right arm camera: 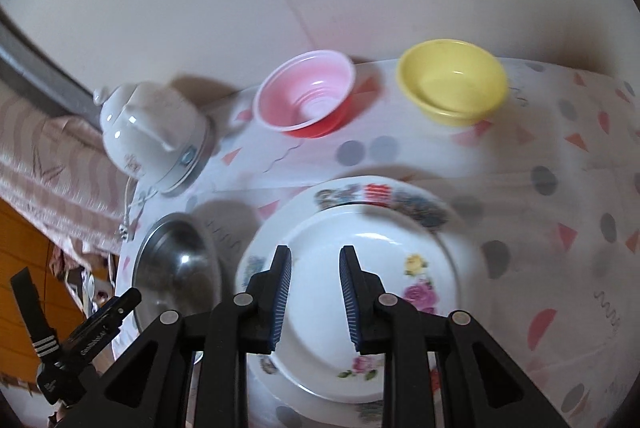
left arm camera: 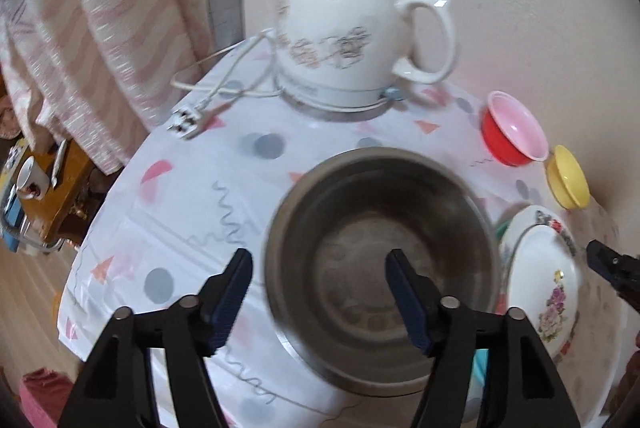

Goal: Organize plates and bowls
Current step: 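Lower the steel bowl onto the cloth and open both grippers, then move the right gripper to the yellow bowl rim and grasp it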

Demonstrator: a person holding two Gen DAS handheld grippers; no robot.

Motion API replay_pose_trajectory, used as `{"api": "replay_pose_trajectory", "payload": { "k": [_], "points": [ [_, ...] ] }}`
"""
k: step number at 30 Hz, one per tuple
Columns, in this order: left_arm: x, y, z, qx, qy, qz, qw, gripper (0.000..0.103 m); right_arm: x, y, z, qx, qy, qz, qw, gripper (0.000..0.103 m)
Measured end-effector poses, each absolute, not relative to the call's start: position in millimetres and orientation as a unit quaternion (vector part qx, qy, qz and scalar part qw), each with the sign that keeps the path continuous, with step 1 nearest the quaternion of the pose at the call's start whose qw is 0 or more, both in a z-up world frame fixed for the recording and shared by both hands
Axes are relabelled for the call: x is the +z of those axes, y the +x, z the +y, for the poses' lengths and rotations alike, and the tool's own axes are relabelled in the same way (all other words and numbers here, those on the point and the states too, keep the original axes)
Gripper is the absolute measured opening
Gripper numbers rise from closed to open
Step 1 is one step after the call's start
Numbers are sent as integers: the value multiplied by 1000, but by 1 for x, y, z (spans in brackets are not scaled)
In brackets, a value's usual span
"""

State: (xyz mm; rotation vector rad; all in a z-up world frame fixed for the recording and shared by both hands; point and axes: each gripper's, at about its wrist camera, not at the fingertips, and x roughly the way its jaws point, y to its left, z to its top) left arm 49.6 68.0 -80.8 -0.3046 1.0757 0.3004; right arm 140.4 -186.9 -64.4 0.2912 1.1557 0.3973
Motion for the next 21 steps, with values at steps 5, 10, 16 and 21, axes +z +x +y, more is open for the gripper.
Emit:
{"api": "replay_pose_trajectory", "payload": {
  "k": [5, 10, 16, 21],
  "points": [
    [-71, 65, 46, 108, -133, 509, 843, 80, -66, 141, -215, 160, 161, 534, 814, 25],
    [-63, 82, 18, 63, -122, 513, 848, 86, -69, 144, -254, 122, 187, 524, 822, 30],
    [-64, 103, -26, 8, -103, 535, 838, 88, -80, 151, -296, 73, 203, 522, 825, 31],
    [-65, 113, -59, -30, -88, 543, 835, 88, -90, 157, -318, 63, 203, 514, 831, 31]
  ]
}}
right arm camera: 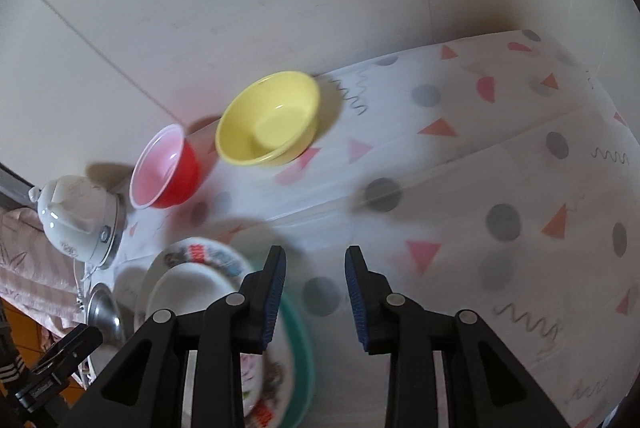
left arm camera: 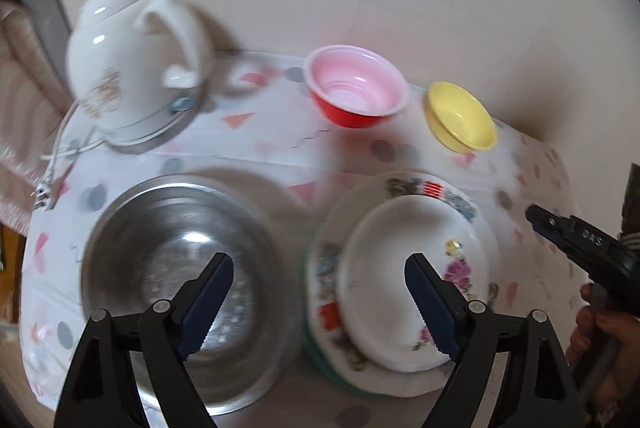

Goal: Organize plates and bowls
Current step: 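Move the right gripper to the yellow bowl rim and grasp it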

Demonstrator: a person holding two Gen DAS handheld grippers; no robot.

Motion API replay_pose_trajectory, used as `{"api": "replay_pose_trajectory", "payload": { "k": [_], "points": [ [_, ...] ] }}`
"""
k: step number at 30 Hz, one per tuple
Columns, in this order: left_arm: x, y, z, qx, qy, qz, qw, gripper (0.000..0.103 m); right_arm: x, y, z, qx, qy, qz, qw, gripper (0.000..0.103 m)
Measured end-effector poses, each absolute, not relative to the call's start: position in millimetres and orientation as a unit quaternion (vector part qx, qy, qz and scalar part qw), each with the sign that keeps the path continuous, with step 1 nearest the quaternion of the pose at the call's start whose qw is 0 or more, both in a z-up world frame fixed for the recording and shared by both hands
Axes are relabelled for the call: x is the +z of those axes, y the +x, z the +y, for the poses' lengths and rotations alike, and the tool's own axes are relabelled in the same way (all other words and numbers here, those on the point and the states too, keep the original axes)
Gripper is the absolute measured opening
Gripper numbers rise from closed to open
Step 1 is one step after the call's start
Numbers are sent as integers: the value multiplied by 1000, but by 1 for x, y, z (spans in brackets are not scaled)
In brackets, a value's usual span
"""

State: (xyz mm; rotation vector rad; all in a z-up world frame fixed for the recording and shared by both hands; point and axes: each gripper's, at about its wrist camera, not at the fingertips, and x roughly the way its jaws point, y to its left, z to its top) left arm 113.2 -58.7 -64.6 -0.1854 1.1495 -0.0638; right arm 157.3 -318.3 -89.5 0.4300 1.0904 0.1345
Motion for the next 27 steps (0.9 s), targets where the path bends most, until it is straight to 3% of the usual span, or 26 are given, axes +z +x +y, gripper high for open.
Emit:
{"api": "replay_pose_trajectory", "payload": {
  "k": [20, 27],
  "points": [
    [-65, 153, -101, -37, -78, 555, 827, 88, -115, 249, -336, 72, 286, 496, 817, 33],
    [-67, 167, -106, -30, -76, 558, 826, 88, -126, 276, -320, 84, 270, 509, 813, 33]
  ]
}}
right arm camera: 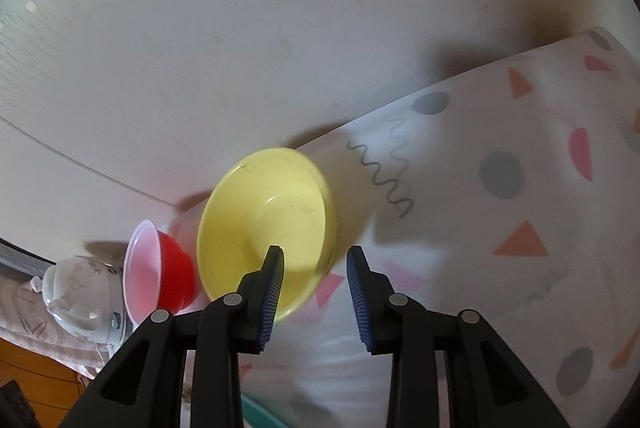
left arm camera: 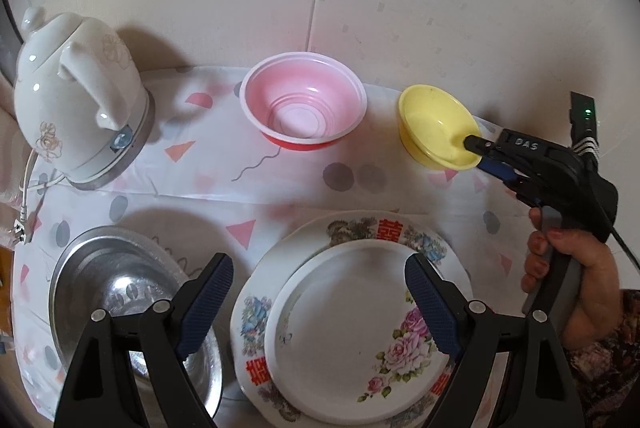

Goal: Organize plates and bowls
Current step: 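Move the right gripper to the yellow bowl rim and grasp it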

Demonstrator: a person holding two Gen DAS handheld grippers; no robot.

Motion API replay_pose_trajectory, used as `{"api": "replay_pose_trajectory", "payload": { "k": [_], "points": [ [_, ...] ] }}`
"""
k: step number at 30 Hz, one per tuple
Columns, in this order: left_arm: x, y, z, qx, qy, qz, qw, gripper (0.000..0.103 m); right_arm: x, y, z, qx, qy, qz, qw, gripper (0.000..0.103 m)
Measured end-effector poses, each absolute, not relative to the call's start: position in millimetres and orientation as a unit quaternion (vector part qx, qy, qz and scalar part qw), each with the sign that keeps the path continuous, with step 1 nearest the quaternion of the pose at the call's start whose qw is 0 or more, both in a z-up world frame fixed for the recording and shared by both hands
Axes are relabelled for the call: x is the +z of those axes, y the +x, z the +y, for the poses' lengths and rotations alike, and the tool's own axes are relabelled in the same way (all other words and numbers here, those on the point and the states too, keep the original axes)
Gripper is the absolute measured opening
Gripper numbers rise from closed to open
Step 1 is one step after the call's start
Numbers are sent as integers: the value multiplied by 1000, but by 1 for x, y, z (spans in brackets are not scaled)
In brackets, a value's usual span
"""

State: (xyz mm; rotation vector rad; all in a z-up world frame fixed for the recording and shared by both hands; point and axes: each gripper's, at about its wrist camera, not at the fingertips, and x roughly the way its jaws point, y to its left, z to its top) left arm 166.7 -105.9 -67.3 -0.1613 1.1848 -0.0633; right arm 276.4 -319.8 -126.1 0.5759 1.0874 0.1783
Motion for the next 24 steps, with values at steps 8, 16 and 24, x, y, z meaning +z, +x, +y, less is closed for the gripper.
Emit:
{"api": "replay_pose_trajectory", "payload": {
  "k": [8, 16, 24],
  "points": [
    [-72, 189, -122, -33, -67, 561, 824, 88, -140, 279, -324, 103, 270, 509, 810, 14],
    [-75, 214, -150, -53, -57, 560, 825, 88, -153, 267, -335, 106, 286, 508, 805, 12],
    [-88, 255, -188, -85, -28, 562, 822, 82, -159, 259, -345, 105, 295, 502, 806, 12]
  ]
}}
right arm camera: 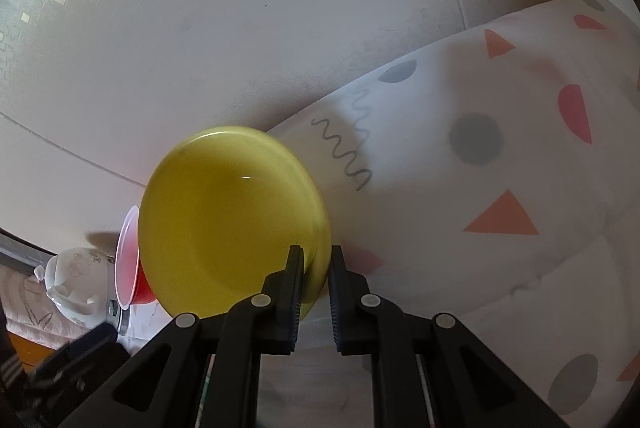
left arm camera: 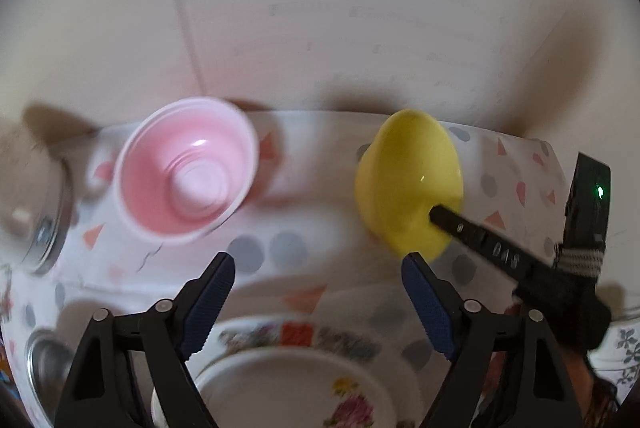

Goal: Organize plates and bowls
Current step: 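Move the right gripper to the yellow bowl rim and grasp it, then grasp the yellow bowl rim with the left gripper beside the right gripper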

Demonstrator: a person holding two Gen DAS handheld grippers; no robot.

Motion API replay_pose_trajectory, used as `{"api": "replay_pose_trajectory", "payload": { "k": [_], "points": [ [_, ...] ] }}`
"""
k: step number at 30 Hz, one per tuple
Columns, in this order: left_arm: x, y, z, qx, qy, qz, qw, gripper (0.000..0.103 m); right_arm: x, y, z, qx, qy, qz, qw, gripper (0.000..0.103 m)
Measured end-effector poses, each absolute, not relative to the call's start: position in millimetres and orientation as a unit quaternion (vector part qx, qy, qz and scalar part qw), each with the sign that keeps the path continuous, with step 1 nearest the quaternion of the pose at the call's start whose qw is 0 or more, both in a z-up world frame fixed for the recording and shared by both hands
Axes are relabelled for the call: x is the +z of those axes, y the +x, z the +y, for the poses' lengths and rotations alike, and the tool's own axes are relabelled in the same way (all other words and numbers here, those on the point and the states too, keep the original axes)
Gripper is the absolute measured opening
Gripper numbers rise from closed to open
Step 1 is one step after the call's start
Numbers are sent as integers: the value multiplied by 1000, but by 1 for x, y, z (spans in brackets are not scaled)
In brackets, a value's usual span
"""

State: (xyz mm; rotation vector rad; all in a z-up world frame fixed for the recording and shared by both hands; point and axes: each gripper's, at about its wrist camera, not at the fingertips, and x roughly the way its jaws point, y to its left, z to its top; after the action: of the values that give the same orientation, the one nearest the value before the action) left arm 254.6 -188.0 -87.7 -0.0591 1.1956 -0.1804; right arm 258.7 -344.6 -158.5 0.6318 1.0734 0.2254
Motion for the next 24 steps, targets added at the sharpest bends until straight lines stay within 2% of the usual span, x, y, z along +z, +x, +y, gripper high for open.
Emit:
{"api": "replay_pose_trajectory", "payload": {
  "k": [6, 10, 12, 13, 15, 18, 24],
  "points": [
    [-98, 282, -206, -90, -2, 568, 818, 64, -159, 258, -349, 103, 298, 502, 806, 12],
    [-105, 291, -215, -94, 12, 575, 813, 55, -158, 257, -353, 103, 299, 502, 805, 12],
    [-110, 295, -218, -99, 19, 581, 808, 43, -160, 258, -353, 105, 299, 502, 805, 12],
    [-112, 295, -218, -102, 21, 583, 806, 41, -160, 257, -355, 106, 300, 501, 805, 12],
    [-116, 295, -220, -107, 25, 585, 804, 26, -158, 257, -353, 107, 298, 501, 805, 12],
    [-120, 294, -225, -113, 45, 585, 802, 13, -157, 257, -349, 111, 287, 502, 808, 12],
    [-115, 287, -227, -119, 55, 572, 809, 13, -155, 259, -341, 107, 278, 505, 810, 10]
  ]
}}
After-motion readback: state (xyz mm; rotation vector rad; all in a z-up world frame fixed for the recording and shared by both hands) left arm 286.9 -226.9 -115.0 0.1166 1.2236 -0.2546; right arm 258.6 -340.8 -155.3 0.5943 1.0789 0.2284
